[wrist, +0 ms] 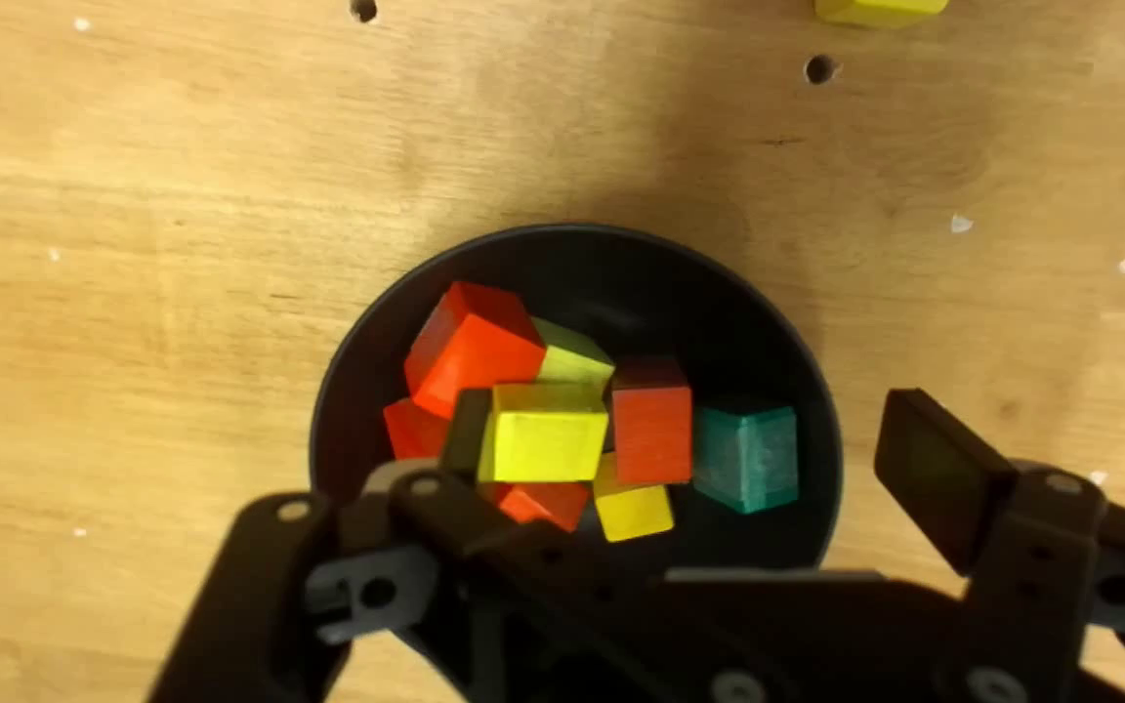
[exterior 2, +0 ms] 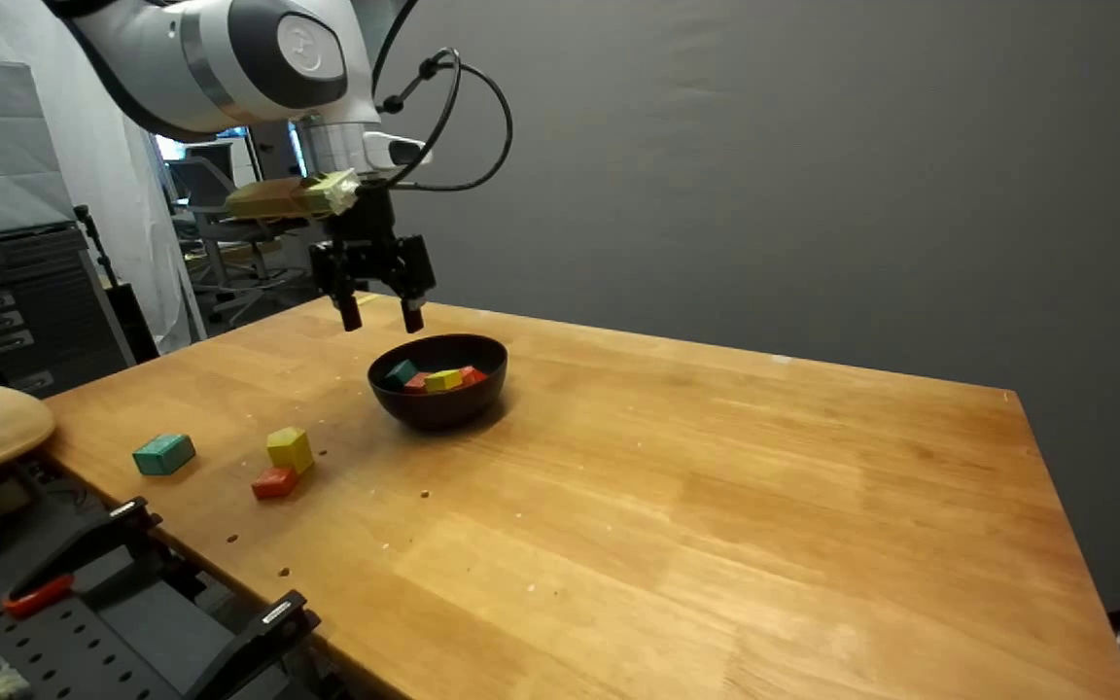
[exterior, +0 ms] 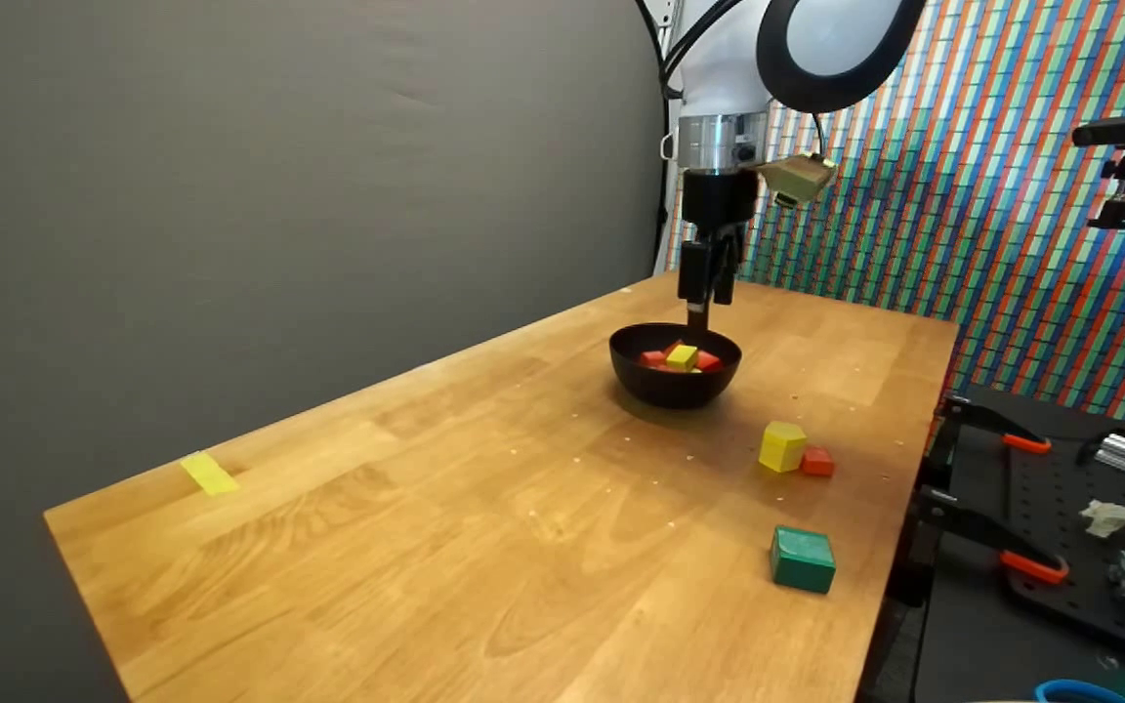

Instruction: Put all the blocks on the table in the black bowl

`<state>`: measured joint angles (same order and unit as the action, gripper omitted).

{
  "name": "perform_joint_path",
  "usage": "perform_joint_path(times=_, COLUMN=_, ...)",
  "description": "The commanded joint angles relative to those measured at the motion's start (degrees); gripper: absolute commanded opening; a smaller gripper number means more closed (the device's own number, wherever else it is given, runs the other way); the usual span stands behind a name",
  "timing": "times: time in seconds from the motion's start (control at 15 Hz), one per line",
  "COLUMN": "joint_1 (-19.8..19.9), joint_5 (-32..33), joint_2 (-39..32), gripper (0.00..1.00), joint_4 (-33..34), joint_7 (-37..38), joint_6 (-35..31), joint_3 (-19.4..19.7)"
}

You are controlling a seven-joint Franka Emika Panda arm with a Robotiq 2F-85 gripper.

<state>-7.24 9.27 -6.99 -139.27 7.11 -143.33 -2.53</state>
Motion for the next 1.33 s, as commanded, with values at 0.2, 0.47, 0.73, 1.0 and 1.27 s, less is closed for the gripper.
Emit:
perform_joint_path(times=0.2, joint_1=-0.2, joint_5=-1.2, joint_2=8.6, gripper=1.0, joint_4=-8.0, joint_7=-16.5, joint_6=-2.9, joint_3=-4.2)
perform_joint_path(times=0.47, joint_1=-0.2, joint_5=-3.5, joint_2=6.4, gripper=1.0, joint_4=-7.5, joint_7=-18.0, joint_6=-7.4, joint_3=-4.6)
perform_joint_path(times=0.73, joint_1=-0.4, joint_5=-9.3, joint_2=2.4, gripper=1.0, joint_4=-7.1, joint_7=-22.0, joint_6=-8.4, joint_3=-5.1)
perform_joint_path(times=1.0, joint_1=-1.5, joint_5=-14.4, joint_2=-1.9, gripper=1.0, joint_4=-7.9, joint_7=-25.1, joint_6=-2.9, joint_3=-9.3)
perform_joint_path(times=1.27, joint_1=-4.5, joint_5=-14.5, joint_2=-1.2, gripper=1.0, joint_4=-10.7, joint_7=-21.8, joint_6=-1.8, joint_3=-14.2)
